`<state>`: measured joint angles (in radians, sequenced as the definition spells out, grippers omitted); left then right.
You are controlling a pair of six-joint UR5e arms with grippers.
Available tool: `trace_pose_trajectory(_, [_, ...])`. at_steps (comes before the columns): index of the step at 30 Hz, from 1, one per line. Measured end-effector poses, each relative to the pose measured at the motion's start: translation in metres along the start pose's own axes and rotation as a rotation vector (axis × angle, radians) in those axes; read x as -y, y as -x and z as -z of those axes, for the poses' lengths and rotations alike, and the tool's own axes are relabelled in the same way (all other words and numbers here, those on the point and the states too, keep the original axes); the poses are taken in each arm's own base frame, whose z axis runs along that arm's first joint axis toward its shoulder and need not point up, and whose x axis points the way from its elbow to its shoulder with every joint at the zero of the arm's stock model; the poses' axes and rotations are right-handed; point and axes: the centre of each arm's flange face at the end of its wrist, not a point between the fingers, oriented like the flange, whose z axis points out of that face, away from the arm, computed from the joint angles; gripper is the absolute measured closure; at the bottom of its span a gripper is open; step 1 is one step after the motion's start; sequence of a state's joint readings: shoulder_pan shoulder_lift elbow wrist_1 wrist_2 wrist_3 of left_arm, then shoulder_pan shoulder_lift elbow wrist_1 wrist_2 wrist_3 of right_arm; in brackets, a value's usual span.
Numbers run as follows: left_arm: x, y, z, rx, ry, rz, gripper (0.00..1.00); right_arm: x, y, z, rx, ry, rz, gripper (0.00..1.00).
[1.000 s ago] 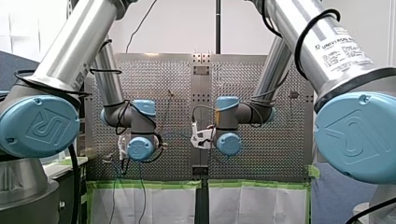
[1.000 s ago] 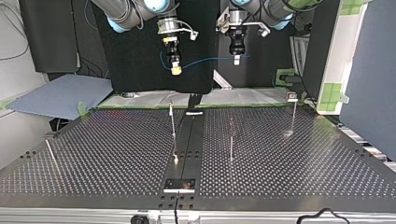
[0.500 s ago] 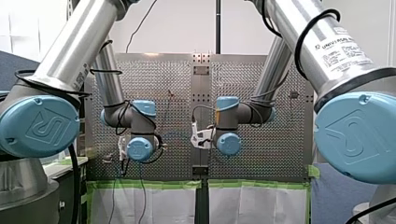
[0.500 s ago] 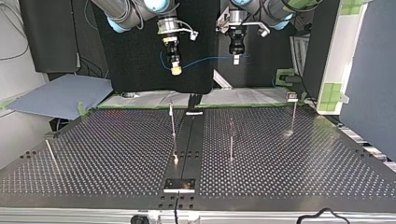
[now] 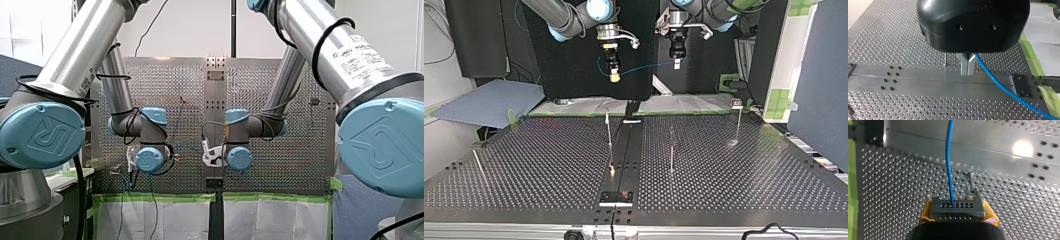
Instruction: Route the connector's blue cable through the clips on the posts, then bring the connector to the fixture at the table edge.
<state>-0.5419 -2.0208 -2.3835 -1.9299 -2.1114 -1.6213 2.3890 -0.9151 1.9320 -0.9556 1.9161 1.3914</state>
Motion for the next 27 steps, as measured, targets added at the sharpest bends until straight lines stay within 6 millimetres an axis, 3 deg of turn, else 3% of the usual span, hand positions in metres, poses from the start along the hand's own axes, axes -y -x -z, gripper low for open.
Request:
trace_pose_trajectory(9, [0.0,0.0,0.0,0.0,0.0,0.0,1.0,0.006,0.036,-0.006,0.08,0.012,0.043,1.0])
trace_pose_trajectory(14, [0.002,0.002,-0.001,0.004,0.0,-0.003,1.0,0.007,0.043,-0.006,0.093,0.01,0.048,1.0])
trace_pose_trajectory(18, [0.011,0.014,-0.005,0.024,-0.004,-0.014,1.0,0.009,0.027,-0.013,0.075,0.013,0.026,1.0])
trace_pose_trajectory(27, [0.03,0.058,-0.025,0.084,-0.007,-0.017,1.0,0.011,-0.032,-0.029,0.021,0.003,-0.069,1.0])
